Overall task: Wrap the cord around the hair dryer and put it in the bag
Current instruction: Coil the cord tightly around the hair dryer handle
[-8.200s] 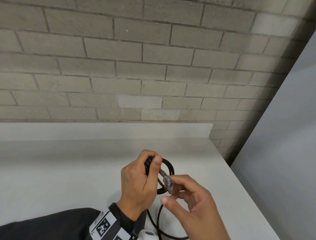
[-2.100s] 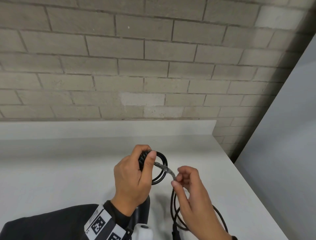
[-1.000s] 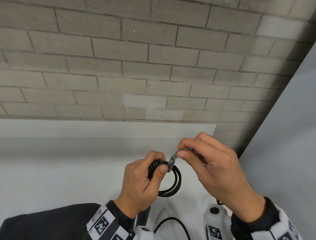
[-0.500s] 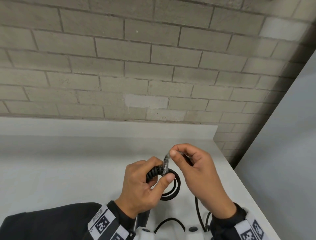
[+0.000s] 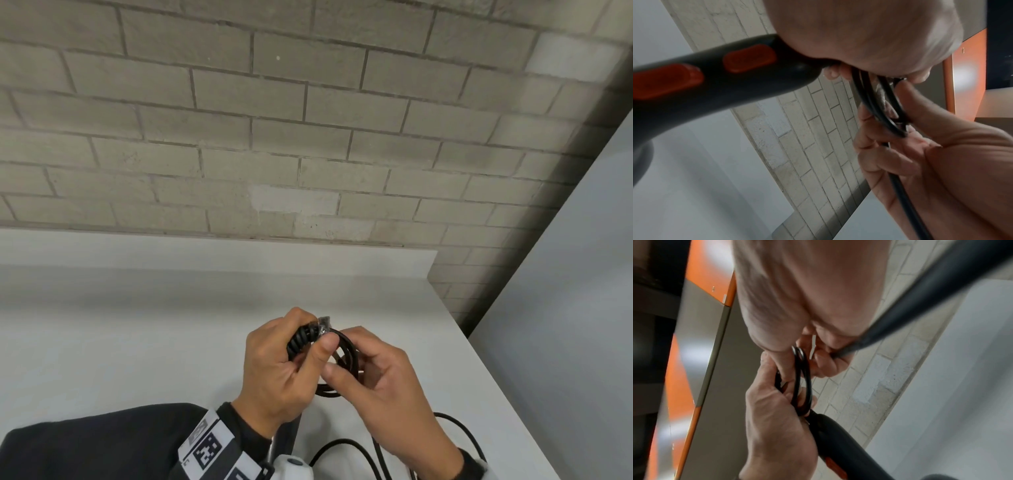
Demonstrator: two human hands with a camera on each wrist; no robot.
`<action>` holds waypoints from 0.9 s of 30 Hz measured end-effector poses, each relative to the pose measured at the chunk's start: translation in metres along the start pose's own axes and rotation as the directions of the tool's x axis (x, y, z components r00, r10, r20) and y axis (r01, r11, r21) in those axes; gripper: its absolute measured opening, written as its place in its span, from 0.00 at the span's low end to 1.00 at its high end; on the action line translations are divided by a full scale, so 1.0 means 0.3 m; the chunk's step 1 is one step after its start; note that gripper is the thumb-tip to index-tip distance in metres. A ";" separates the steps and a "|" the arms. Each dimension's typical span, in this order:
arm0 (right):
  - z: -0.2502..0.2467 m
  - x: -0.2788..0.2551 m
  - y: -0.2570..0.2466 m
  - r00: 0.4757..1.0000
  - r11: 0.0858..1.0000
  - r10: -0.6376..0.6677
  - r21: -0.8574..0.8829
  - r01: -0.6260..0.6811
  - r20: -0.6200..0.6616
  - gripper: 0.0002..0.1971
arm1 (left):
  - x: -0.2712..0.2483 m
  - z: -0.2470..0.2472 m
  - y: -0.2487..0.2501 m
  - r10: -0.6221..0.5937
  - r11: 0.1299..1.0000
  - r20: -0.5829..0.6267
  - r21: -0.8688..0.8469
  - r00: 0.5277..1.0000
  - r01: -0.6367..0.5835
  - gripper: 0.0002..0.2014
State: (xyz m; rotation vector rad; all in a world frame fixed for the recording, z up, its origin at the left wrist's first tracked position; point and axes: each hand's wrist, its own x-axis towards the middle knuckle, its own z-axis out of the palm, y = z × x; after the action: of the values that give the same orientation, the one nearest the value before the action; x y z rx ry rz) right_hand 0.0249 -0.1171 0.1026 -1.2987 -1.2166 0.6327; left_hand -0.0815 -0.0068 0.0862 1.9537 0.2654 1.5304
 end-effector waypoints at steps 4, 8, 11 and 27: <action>-0.014 0.014 -0.020 1.000 0.987 -0.005 -0.161 0.009 0.028 0.05 | -0.003 0.005 -0.001 -0.017 1.000 0.003 0.006 1.000 0.017 0.16; -0.031 0.027 -0.031 0.997 0.980 -0.015 -0.197 0.028 0.071 0.02 | 0.000 0.009 0.003 -0.068 0.997 -0.008 -0.022 0.998 0.068 0.16; -0.041 0.030 -0.035 0.995 0.979 0.002 -0.205 0.019 0.102 0.06 | -0.001 0.009 0.013 -0.108 0.993 0.016 -0.049 0.994 0.109 0.15; 0.100 -0.017 0.075 0.813 0.656 -0.513 -0.737 0.165 -0.275 0.17 | -0.007 0.051 0.034 -0.198 0.979 -0.137 0.023 0.971 0.203 0.18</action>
State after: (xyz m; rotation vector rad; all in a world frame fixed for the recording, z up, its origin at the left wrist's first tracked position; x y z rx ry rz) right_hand 0.0017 -0.1054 0.0748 -1.6258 -1.2808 -0.4826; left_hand -0.0702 -0.0211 0.0886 1.7928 0.5352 1.5337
